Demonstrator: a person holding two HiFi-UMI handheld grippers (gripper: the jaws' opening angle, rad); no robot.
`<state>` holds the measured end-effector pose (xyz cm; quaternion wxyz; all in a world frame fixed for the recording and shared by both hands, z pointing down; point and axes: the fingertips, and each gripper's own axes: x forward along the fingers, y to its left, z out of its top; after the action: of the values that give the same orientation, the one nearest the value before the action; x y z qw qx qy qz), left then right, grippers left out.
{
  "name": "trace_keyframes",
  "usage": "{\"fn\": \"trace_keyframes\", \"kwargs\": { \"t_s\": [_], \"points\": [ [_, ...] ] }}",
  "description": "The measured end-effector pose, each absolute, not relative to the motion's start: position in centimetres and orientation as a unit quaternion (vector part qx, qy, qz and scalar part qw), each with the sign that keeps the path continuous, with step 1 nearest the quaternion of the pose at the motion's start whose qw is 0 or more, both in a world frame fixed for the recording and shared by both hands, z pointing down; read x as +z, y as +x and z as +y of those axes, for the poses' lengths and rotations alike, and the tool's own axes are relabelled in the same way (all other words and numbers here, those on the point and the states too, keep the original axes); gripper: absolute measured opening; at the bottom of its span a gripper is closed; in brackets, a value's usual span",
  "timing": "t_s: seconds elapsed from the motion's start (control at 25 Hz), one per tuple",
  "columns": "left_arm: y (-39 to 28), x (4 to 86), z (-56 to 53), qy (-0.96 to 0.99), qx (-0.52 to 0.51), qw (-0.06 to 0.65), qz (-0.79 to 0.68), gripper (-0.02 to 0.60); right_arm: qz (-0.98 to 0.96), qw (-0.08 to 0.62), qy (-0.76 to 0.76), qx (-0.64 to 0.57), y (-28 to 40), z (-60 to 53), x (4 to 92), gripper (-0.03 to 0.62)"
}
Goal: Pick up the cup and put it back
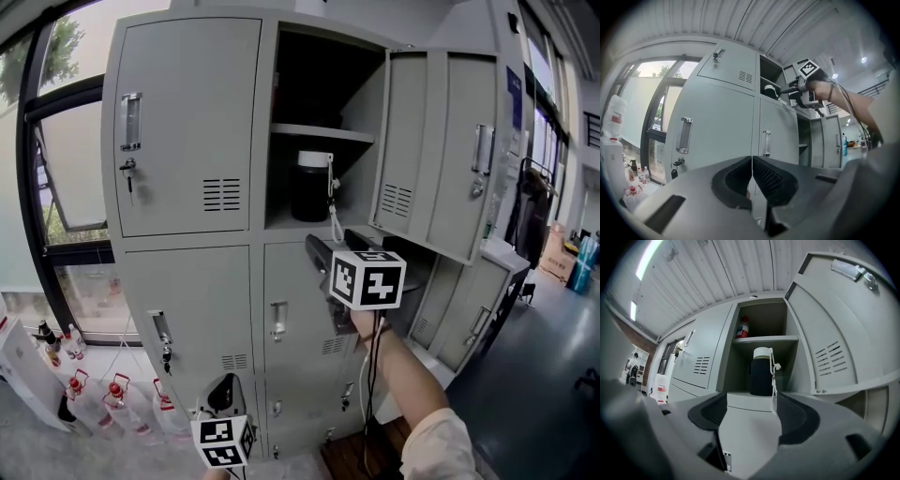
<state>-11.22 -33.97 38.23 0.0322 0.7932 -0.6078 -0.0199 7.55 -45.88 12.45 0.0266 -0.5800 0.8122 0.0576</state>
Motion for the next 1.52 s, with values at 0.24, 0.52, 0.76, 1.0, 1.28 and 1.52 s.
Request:
{"fn": "trace_keyframes", "kwargs": {
  "t_s": [0.24, 0.52, 0.76, 1.0, 1.28, 1.52],
  "points": [
    [-11.6, 37.8, -34.3, 0.794, -0.035, 0.043, -0.605, 0.011, 0.809, 0.025, -0.583, 0.061, 7.8, -47.4, 11.0, 0.324],
    [-12.0, 37.5, -35.3, 0.785, -0.037, 0.017, -0.618, 0.012, 0.809, 0.008, -0.584, 0.074, 7.2, -49.7, 8.8, 0.367],
    [-11.8, 36.9, -35.5, 0.787, -0.029, 0.024, -0.616, 0.012, 0.801, -0.003, -0.593, 0.082, 7.1, -52.1, 6.9, 0.384],
    [-12.7, 35.8, -36.8, 0.777, -0.037, 0.017, -0.628, 0.012, 0.806, -0.023, -0.587, 0.071, 6.6, -54.5, 5.6, 0.416],
    [-12.7, 36.0, -38.1, 0.773, -0.028, 0.023, -0.633, 0.012, 0.803, -0.031, -0.592, 0.061, 6.6, -57.2, 5.5, 0.426],
    [-12.5, 35.9, -38.9, 0.774, -0.020, 0.023, -0.633, 0.011, 0.813, -0.048, -0.579, 0.031, 6.0, -59.1, 6.0, 0.445]
  ]
}}
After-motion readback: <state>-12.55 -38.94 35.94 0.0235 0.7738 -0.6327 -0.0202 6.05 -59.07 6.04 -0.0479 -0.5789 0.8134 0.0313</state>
